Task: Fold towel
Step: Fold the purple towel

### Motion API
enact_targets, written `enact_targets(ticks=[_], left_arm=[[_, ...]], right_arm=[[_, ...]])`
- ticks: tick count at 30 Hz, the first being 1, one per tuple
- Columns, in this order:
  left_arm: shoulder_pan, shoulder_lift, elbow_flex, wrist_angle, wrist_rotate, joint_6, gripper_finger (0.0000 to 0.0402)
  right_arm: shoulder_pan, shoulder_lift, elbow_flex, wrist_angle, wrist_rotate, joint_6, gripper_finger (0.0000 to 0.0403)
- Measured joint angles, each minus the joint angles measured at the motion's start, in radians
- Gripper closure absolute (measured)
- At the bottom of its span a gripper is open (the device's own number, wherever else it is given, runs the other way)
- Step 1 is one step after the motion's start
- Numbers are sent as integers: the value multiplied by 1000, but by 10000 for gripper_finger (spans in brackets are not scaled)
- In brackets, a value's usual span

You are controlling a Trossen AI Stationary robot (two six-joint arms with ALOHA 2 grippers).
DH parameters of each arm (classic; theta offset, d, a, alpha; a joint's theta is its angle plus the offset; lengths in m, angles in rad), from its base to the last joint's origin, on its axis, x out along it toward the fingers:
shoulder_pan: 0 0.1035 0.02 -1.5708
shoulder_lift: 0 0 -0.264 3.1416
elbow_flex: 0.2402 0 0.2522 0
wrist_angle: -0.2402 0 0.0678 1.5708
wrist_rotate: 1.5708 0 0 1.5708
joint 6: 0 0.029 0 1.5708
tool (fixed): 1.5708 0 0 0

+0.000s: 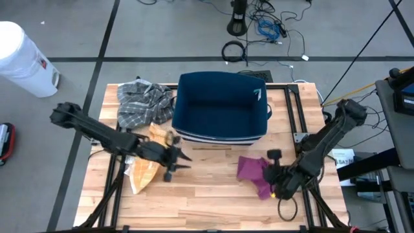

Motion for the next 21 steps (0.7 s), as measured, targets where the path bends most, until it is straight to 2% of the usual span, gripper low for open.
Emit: enact_targets(ticks=[4,12,15,18,21], left_arm=[[18,196,0,204,22,-18,273],[88,521,0,659,95,-78,273],[103,586,1,746,116,-97,273],[114,627,11,757,119,-98,273],[119,650,38,761,119,-94,273]], right_arm=[[-1,96,-1,83,-61,-17,403],[-2,187,-1,270,-81,-47,398],[-3,186,-1,388,-68,-78,374],[-13,190,0,508,-16,-136,334],[-45,198,0,533,-26,-138,291]])
